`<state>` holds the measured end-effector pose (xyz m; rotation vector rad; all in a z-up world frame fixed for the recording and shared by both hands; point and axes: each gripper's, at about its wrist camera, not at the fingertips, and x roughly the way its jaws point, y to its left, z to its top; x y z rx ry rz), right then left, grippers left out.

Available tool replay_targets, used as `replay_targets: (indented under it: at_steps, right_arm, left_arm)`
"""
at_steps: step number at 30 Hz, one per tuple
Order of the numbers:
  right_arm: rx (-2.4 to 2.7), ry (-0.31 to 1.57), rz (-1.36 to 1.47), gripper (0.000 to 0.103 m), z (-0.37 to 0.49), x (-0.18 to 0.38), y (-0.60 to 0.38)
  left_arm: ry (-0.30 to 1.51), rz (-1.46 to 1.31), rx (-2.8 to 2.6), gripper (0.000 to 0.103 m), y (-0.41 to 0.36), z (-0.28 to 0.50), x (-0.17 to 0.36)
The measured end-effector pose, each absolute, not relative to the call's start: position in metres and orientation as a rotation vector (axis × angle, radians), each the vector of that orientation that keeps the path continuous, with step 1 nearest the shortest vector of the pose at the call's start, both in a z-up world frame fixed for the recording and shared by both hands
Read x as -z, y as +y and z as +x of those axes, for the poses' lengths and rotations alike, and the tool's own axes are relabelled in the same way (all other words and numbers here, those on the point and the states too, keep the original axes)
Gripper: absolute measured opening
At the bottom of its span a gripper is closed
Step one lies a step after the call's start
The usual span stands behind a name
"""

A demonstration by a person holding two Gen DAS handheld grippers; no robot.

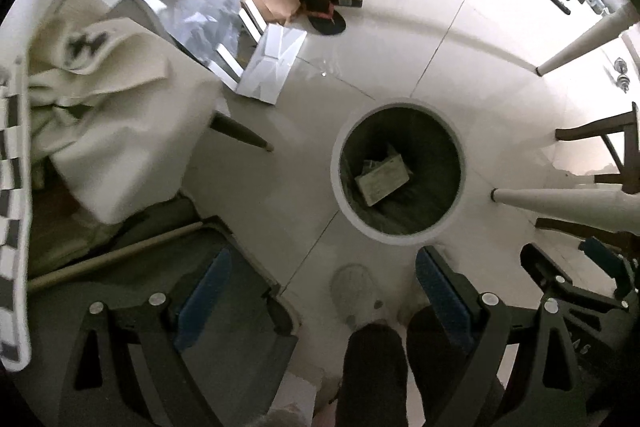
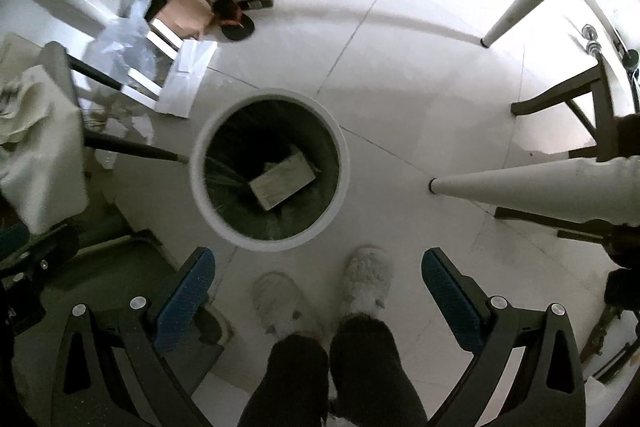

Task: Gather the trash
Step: 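Open both tools to drop the carton and box into the bin, then grasp the paper leaflet with the left tool while the right tool grasps the rice bag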

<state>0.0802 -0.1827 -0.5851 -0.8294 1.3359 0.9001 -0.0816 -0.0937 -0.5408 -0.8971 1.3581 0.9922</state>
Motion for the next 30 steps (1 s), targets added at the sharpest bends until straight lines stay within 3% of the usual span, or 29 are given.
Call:
replay_targets:
  at_steps: [17, 24, 30]
  right_arm:
    - [-0.971, 1.324, -0.692, 0.103, 0.076, 0.342, -0.200]
    - [-0.882, 1.271, -0.533, 0.103, 0.168, 0.265, -0.188]
    - [-0.754, 1.255, -0.488, 0.103, 0.284, 0.248, -0.175]
  left_arm:
    - [1.262, -0.834, -1.038, 0.094, -0.112, -0.095, 0.330]
    - [1.172, -0.749, -1.013, 0.094, -0.079, -0.019, 0.272]
    - [1.165, -0.787, -0.931, 0.094, -0.040, 0.078, 0.267]
